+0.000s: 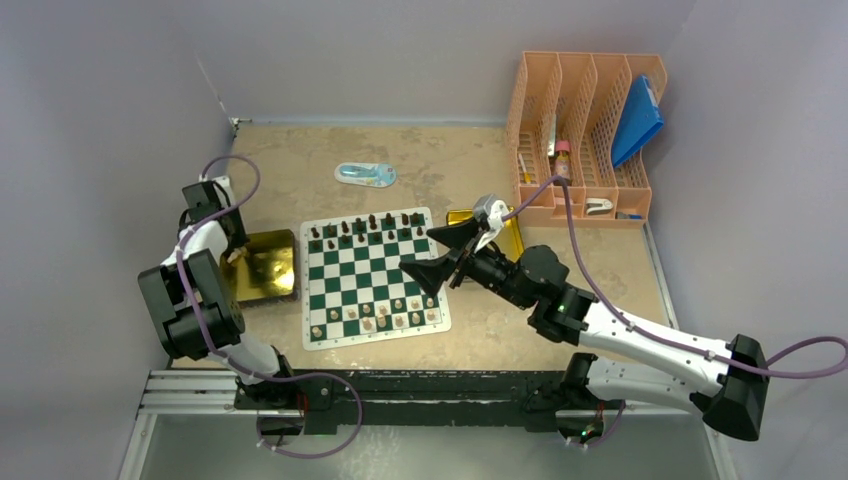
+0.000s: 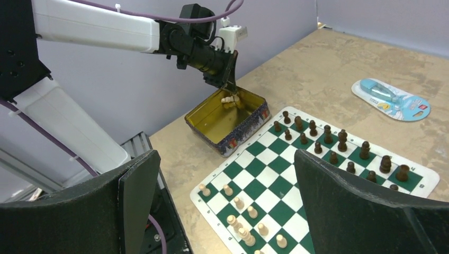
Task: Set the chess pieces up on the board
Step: Pick up the chess piece from the storage box.
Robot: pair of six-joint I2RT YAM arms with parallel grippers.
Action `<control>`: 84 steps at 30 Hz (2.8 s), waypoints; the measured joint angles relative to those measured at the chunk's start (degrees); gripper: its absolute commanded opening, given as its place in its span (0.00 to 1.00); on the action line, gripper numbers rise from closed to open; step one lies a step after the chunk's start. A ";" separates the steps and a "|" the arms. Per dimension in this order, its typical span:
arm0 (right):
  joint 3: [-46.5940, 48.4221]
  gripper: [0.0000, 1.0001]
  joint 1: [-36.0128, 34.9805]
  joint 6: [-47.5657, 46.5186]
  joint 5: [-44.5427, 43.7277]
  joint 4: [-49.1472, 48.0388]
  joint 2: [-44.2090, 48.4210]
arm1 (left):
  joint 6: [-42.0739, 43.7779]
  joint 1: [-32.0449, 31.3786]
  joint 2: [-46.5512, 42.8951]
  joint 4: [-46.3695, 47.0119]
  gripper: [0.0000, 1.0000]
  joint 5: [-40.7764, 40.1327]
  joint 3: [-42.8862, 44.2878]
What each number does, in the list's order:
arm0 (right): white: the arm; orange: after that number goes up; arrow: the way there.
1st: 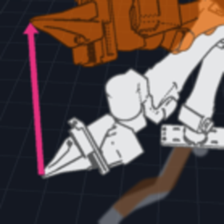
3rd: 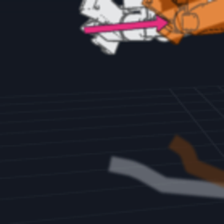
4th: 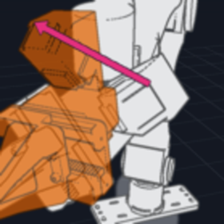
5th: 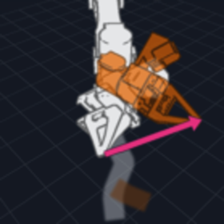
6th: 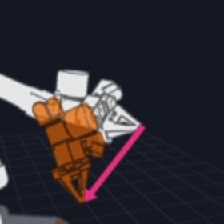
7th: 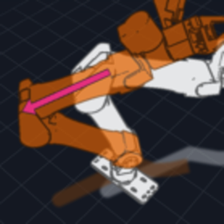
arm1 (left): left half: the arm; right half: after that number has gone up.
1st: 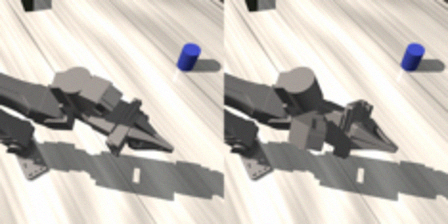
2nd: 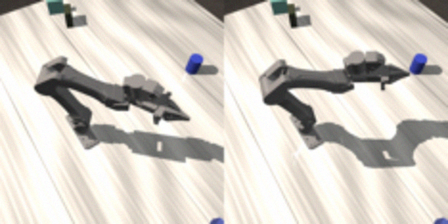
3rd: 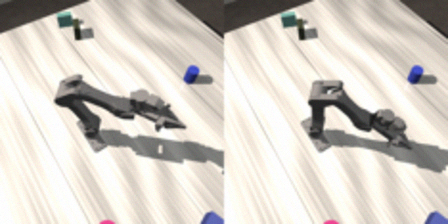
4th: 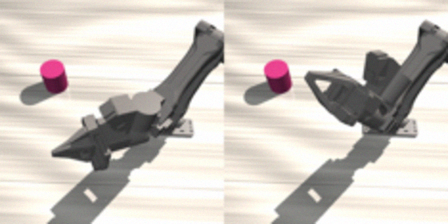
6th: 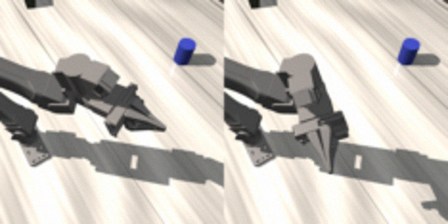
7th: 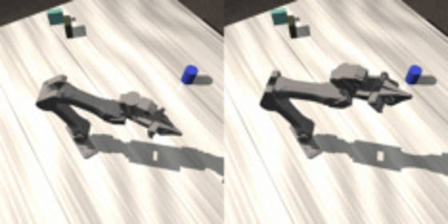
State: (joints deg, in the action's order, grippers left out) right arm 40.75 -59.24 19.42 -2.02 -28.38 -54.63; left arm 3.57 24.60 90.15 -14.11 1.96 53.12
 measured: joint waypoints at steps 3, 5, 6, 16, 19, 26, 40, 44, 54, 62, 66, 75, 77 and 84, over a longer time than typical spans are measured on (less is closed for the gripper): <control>-0.02 0.95 0.00 1.79 -0.11 -1.18 -1.64 | -0.50 0.00 0.00 0.00 0.00 -2.23 0.00; 0.57 0.91 0.00 3.52 -0.55 -2.10 -4.61 | -1.22 0.00 0.00 0.13 0.00 -2.93 0.02; 1.62 0.88 0.00 4.48 -0.83 -2.19 -7.13 | -1.46 0.00 0.00 0.11 0.00 -3.15 0.13; 21.07 0.67 0.00 15.21 0.87 -5.57 -40.79 | -4.48 0.00 0.76 0.61 0.00 -2.89 1.55; 26.53 0.62 -0.04 18.32 2.27 -6.62 -50.07 | -4.96 0.00 0.87 0.79 0.00 -2.40 1.55; 38.42 0.56 -1.18 24.11 4.35 -7.96 -66.10 | -6.16 0.00 1.90 1.11 0.00 -0.63 1.77; 52.89 0.47 -5.07 28.02 1.05 -4.46 -78.99 | -6.08 0.00 1.90 1.09 0.00 -0.68 1.77; 56.30 0.47 -5.05 28.41 -1.68 -2.27 -81.29 | -6.03 0.00 1.88 1.05 0.00 -0.68 1.77; 61.55 0.37 -5.05 29.00 -4.72 1.77 -85.61 | -5.97 -0.70 1.46 -1.11 0.00 -0.50 1.77; 62.75 0.30 -5.22 29.00 -5.11 2.34 -86.90 | -6.03 -1.44 -1.79 -1.88 0.00 0.44 1.60; 62.75 0.29 -5.25 29.00 -5.75 2.12 -86.90 | -6.08 -1.53 -2.32 -2.08 0.00 0.98 1.18; 62.75 0.30 -5.25 29.00 -5.75 1.95 -86.90 | -6.25 -1.90 -4.63 -4.28 0.00 1.97 0.92; 62.75 0.31 -5.25 28.96 -5.68 1.90 -86.90 | -6.86 -1.92 -5.44 -5.20 0.00 2.43 1.25; 62.75 0.33 -5.25 28.46 -4.63 1.77 -86.90 | -8.94 -2.29 -9.88 -8.00 0.00 2.71 2.05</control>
State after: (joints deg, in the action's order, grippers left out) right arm 103.50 -64.49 47.88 -6.66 -26.61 -141.53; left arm -5.37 22.31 80.27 -22.11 4.67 55.18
